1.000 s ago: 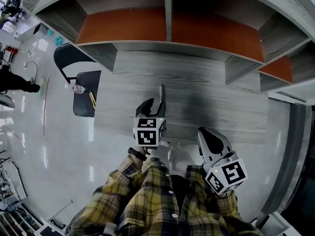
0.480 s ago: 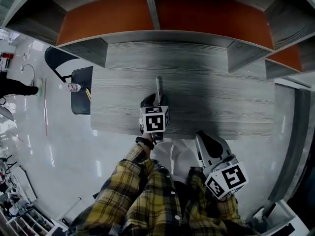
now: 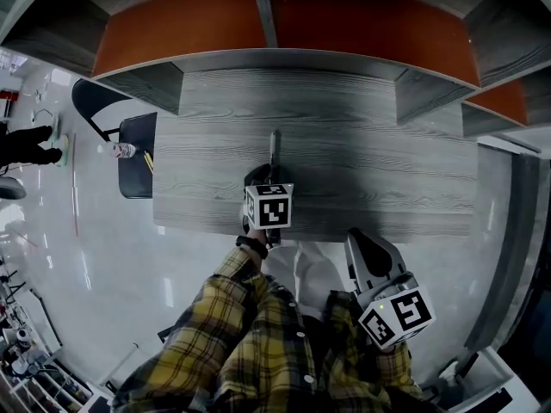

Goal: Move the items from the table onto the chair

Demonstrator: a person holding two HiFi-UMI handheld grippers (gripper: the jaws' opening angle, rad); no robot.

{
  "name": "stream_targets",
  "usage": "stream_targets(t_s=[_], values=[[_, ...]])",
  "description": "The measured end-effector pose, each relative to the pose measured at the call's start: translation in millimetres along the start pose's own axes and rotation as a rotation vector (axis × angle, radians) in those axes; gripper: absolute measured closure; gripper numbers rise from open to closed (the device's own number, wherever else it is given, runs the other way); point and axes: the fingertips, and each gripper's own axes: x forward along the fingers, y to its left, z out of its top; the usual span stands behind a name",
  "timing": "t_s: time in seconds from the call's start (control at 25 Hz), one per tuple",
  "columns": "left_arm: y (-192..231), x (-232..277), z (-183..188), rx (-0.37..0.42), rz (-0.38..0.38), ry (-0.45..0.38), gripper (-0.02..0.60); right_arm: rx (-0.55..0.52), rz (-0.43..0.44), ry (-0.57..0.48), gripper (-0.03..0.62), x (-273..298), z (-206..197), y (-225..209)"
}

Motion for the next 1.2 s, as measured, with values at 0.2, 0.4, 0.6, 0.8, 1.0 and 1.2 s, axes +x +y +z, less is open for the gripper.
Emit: stream_targets(t_s=[0.2,0.4,0.6,0.8,1.0,1.2], values=[[0.4,-0.7,0.0,-0.03,-0.012,0.004,0.525,-0.007,-0.004,-0.006,0.576,-2.4,3.0,0.3],[2.7,-8.2,5.4,-0.06,-0.038,-0.023,0.526,-0.019,-0.009,-0.005,0.576,-5.9,5.7,-2.4],[4.6,-35.1,16.6,-0.087,-0.055,-0.082,0.526,-0.053,0.019,-0.013,0.576,-8.4,10.1,3.1],[7.7,-71.3,24.9,-0.124,-0.063,-0.157,0.526,-0.103,0.086,-0.023,0.576,-8.3,17.3,18.5],[22.5,-111.4,35.9,-0.196,-0.04,-0.265,0.528,-0.166,0.189,-0.021,0.576,-3.7,23.3,36.4],[46.8,-154.2,33.3,-0.255,0.01,-0.348,0.528,-0.22,0.291,-0.007,0.576,4.6,27.5,63.3]])
